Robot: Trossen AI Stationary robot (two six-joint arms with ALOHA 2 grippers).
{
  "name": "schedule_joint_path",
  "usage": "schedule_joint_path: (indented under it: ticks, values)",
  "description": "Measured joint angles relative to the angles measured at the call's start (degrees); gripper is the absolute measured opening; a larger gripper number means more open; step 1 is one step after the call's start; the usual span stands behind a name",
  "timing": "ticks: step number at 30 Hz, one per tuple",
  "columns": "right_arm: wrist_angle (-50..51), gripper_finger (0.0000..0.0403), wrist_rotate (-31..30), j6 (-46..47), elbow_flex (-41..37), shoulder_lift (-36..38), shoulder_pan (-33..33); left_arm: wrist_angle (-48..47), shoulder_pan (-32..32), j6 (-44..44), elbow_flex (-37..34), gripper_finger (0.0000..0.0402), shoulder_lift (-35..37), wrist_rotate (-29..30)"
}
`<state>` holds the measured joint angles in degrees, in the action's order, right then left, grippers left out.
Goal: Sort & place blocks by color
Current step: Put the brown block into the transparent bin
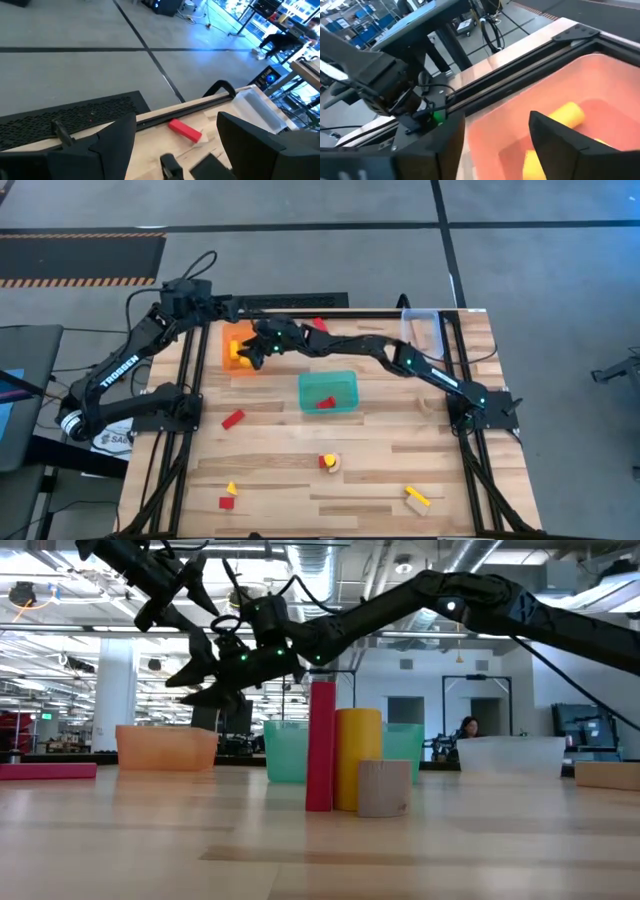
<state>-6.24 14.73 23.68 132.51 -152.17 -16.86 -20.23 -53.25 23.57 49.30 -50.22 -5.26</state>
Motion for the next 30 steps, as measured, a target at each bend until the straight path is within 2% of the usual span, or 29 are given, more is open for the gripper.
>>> schedule_joint_path:
  ticks: [3,7,10,12,19,22,25,27,30]
  values:
    - [1.5,0.0261,1.0,0.2,0.0,0.6,-0.8,-0.2,0.0,-0.2,0.0,0.0265,0.0,-0.2]
    - [8.7,0.0263,8.7,2.3,0.0,3.8,-2.2,-3.3,0.0,-2.5,0.0,0.0265,0.0,-3.0]
    - [17.3,0.0264,15.4,0.2,0.1,7.7,-2.8,-5.9,0.3,-5.0,0.0,0.0265,0.0,-6.2]
    - [26.8,0.0264,16.8,-3.3,0.1,10.7,-2.6,-6.7,0.9,-6.7,0.0,0.0265,0.0,-7.2]
    - [67.3,0.0264,12.3,-18.6,0.1,21.0,-1.7,-13.1,6.0,-12.6,0.0,0.0265,0.0,-8.9]
    - [81.7,0.0264,6.6,-22.4,0.0,25.2,0.0,-17.1,11.0,-15.3,0.0,0.0265,-0.1,-12.9]
    - [89.7,0.0264,1.0,-22.5,-0.7,29.1,2.5,-19.5,16.9,-17.4,0.0,0.0265,-0.1,-12.3]
    - [91.1,0.0264,-1.4,-22.3,-3.3,32.6,4.2,-18.0,20.7,-18.4,0.0,0.0265,-0.9,-7.8]
    - [89.1,0.0264,-3.8,-19.3,-9.3,38.2,6.3,-9.4,24.2,-17.0,0.0,0.0265,-4.5,-1.3]
